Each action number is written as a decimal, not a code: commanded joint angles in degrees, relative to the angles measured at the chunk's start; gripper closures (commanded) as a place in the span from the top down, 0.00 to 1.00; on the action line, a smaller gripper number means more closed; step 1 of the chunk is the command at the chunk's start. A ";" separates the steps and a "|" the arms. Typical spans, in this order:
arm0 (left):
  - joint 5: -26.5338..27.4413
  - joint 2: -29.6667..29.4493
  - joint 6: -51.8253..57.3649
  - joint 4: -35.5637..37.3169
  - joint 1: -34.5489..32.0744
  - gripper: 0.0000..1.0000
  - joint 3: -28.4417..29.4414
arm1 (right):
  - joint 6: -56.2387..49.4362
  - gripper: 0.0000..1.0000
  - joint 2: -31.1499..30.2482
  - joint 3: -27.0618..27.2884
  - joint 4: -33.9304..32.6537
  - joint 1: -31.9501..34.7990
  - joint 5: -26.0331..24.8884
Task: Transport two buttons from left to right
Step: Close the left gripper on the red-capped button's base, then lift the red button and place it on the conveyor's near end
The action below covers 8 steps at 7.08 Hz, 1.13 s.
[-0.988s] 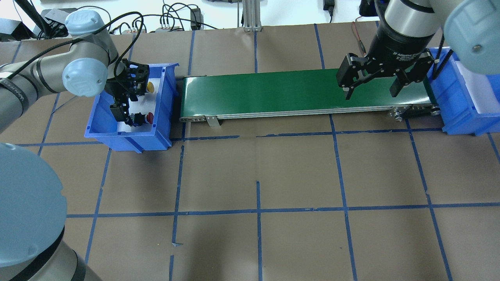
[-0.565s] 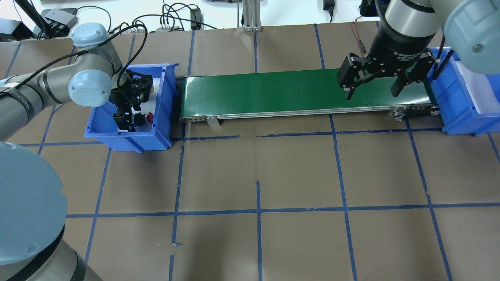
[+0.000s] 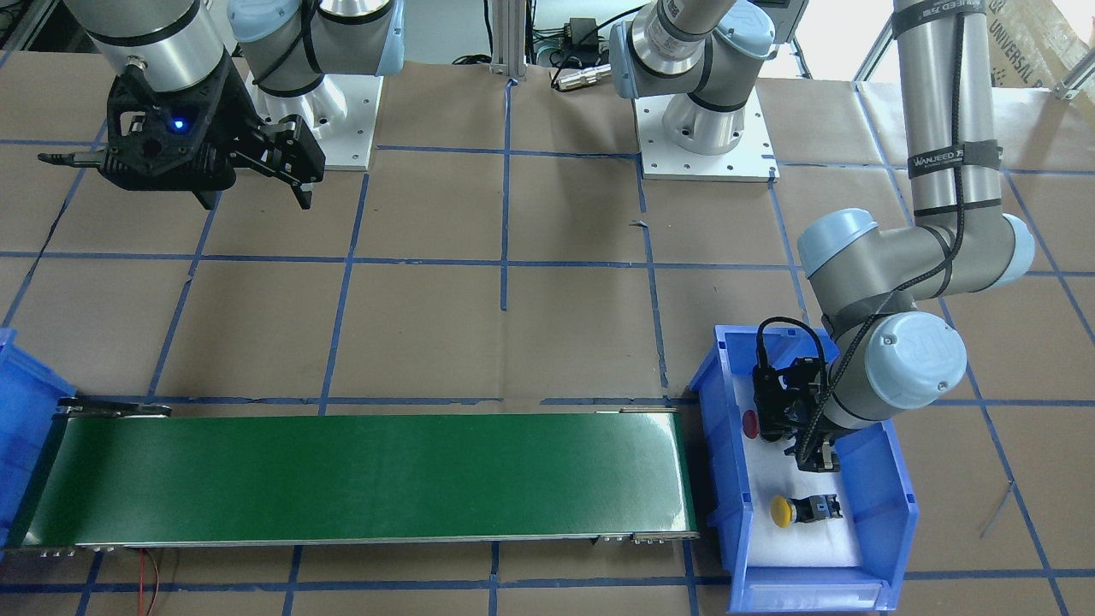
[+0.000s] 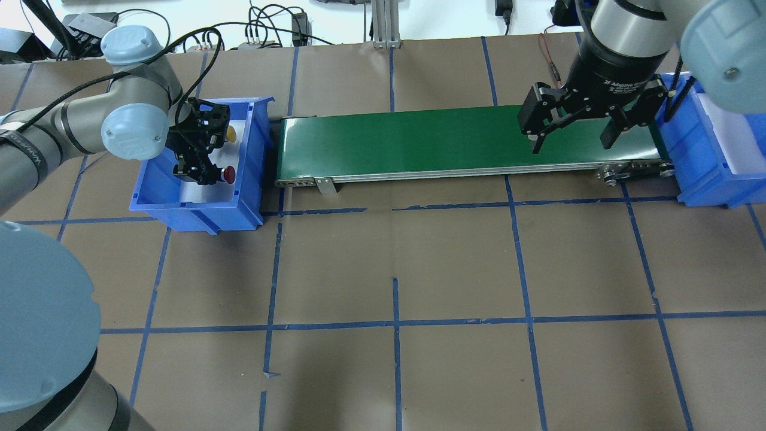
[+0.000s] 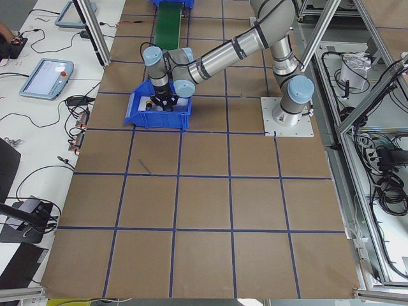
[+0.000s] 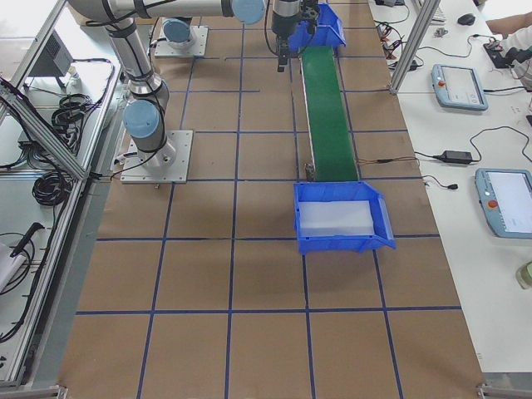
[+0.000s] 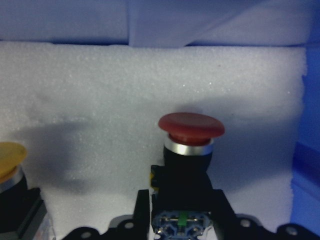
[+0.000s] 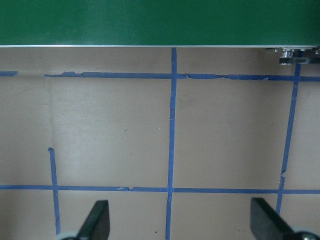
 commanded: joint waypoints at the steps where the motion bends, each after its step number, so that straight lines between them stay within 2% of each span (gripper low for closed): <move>1: -0.16 2.14 -0.30 -0.48 -0.12 0.03 0.91 | 0.00 1.00 -0.04 0.00 0.08 -0.03 0.05; 3: -4.19 8.36 -2.40 -4.94 -0.56 0.03 3.02 | 0.00 1.00 -0.13 0.00 -0.18 0.05 -0.03; 4: -4.38 10.05 -5.63 -8.45 -1.43 0.03 4.51 | -0.35 1.00 -0.30 -0.09 -0.10 -0.21 0.05; 7: -5.87 9.63 -17.39 -7.34 -11.24 0.03 5.75 | -1.06 1.00 -0.30 0.00 0.08 -0.91 0.05; 8: -5.96 7.10 -18.31 -3.08 -14.59 0.03 5.75 | -0.97 1.00 -0.48 0.00 -0.10 -0.74 0.58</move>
